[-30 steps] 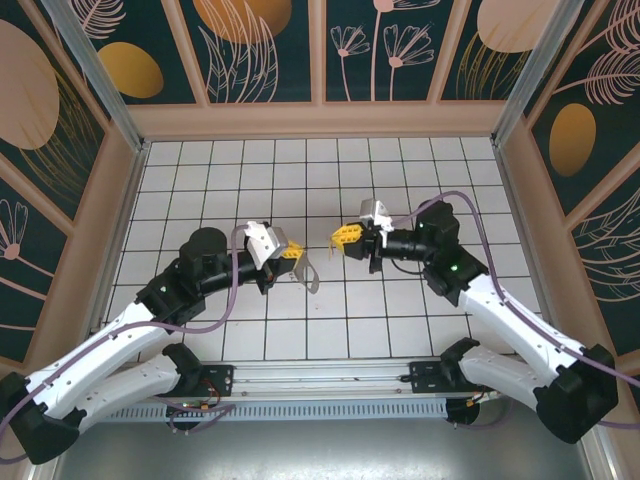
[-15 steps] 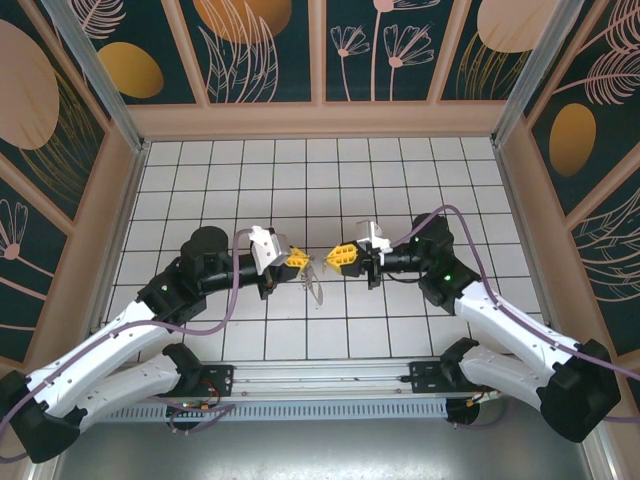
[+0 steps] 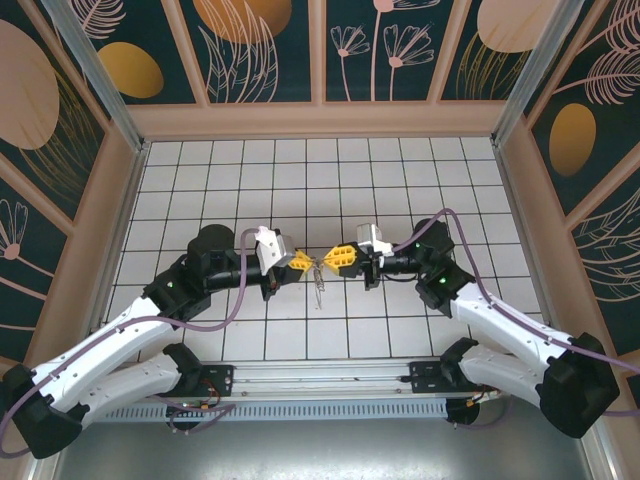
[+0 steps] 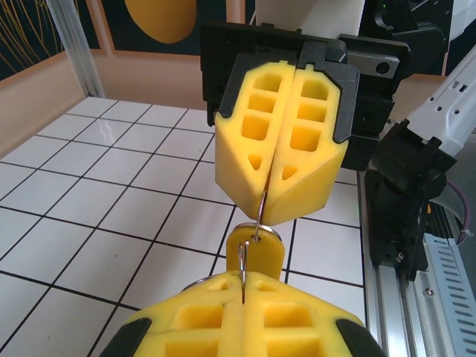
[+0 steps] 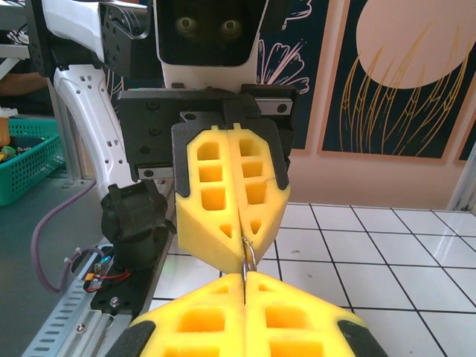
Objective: Put the keys on the keyring
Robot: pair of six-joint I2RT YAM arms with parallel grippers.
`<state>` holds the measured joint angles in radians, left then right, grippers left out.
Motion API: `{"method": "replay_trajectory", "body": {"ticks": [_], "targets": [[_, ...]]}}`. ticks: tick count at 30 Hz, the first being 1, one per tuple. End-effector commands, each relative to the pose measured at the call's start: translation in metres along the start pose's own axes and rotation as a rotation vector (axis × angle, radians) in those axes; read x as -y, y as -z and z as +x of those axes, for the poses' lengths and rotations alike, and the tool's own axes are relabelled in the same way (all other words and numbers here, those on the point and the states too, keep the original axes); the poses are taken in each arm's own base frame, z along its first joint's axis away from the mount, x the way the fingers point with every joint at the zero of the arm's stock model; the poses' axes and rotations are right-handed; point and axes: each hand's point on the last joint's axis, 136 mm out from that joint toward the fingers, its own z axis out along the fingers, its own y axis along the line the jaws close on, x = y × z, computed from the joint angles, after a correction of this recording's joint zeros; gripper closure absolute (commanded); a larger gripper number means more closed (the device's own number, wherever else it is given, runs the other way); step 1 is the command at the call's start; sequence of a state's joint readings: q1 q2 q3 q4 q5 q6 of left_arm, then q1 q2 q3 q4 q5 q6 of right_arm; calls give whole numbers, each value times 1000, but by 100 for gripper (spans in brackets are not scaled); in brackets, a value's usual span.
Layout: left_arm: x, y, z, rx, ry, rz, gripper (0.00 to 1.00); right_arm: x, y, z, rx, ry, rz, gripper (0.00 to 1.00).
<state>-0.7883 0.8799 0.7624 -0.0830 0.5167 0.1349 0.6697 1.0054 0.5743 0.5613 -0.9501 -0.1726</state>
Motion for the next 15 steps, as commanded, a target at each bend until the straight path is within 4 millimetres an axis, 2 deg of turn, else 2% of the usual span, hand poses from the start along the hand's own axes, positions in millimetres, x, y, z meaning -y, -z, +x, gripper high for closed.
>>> {"method": "replay_trajectory", "body": {"ticks": [1, 15], "targets": [[4, 4, -20, 57, -42, 17, 100, 1, 0, -4, 23, 25, 14, 100], [4, 3, -18, 55, -40, 18, 100, 3, -2, 0, 16, 21, 19, 100]]}}
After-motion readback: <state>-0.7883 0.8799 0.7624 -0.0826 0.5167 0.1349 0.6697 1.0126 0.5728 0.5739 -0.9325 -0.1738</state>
